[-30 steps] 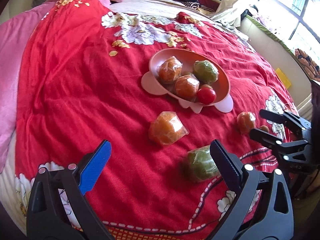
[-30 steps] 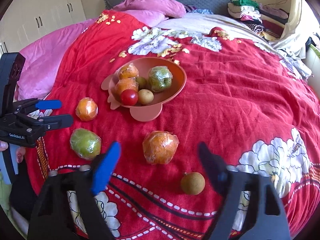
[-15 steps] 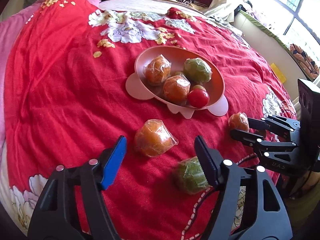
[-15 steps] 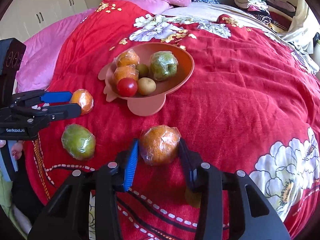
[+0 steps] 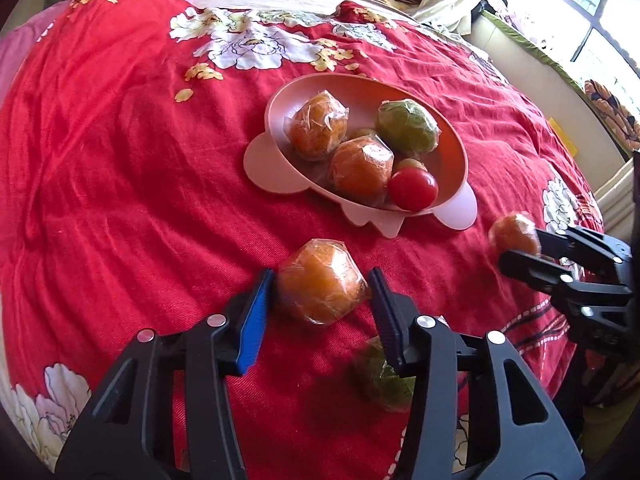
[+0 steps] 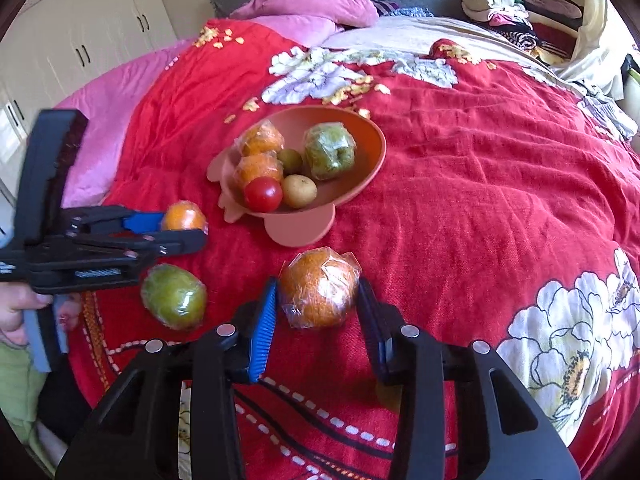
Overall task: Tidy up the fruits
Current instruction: 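Grasp a wrapped orange with the right gripper while the left gripper grasps another wrapped orange, then carry both wrapped oranges in the grippers over the pink bowl, then open the right gripper to drop its orange while the left gripper releases its orange into the bowl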
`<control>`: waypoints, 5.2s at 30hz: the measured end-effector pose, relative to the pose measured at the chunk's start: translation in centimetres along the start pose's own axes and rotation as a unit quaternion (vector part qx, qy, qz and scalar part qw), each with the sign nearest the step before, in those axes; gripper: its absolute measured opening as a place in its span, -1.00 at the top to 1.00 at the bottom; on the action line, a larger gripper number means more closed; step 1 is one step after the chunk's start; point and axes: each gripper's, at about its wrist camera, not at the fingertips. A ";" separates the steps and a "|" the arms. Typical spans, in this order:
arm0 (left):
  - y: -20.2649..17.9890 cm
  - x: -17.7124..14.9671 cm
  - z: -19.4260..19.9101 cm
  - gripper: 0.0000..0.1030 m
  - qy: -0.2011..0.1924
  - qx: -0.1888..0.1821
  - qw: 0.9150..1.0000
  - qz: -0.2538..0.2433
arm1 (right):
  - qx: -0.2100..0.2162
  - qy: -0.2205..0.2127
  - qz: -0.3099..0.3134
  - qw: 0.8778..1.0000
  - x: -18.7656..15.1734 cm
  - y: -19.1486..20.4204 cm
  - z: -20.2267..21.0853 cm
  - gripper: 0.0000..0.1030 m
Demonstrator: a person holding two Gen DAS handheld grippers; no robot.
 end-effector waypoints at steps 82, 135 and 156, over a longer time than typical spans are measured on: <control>-2.7 12.9 -2.8 0.31 -0.003 -0.022 0.999 -0.037 | 0.028 -0.019 0.012 0.999 6.5 -0.8 -1.6 0.27; -2.7 12.2 -2.1 0.19 -0.018 -0.014 1.000 -0.020 | -0.020 -0.071 -0.020 0.997 3.0 -0.7 4.4 -0.54; -5.0 9.8 5.0 -0.34 -0.085 -0.005 0.996 -0.040 | -0.050 -0.096 -0.011 0.994 2.5 0.2 7.5 -0.67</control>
Point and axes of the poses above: each gripper's, at about its wrist camera, not at the fingertips, and z roughly against the way its jaws point, y to its left, x to its top, and after that the axes turned 6 degrees about x, right-handed
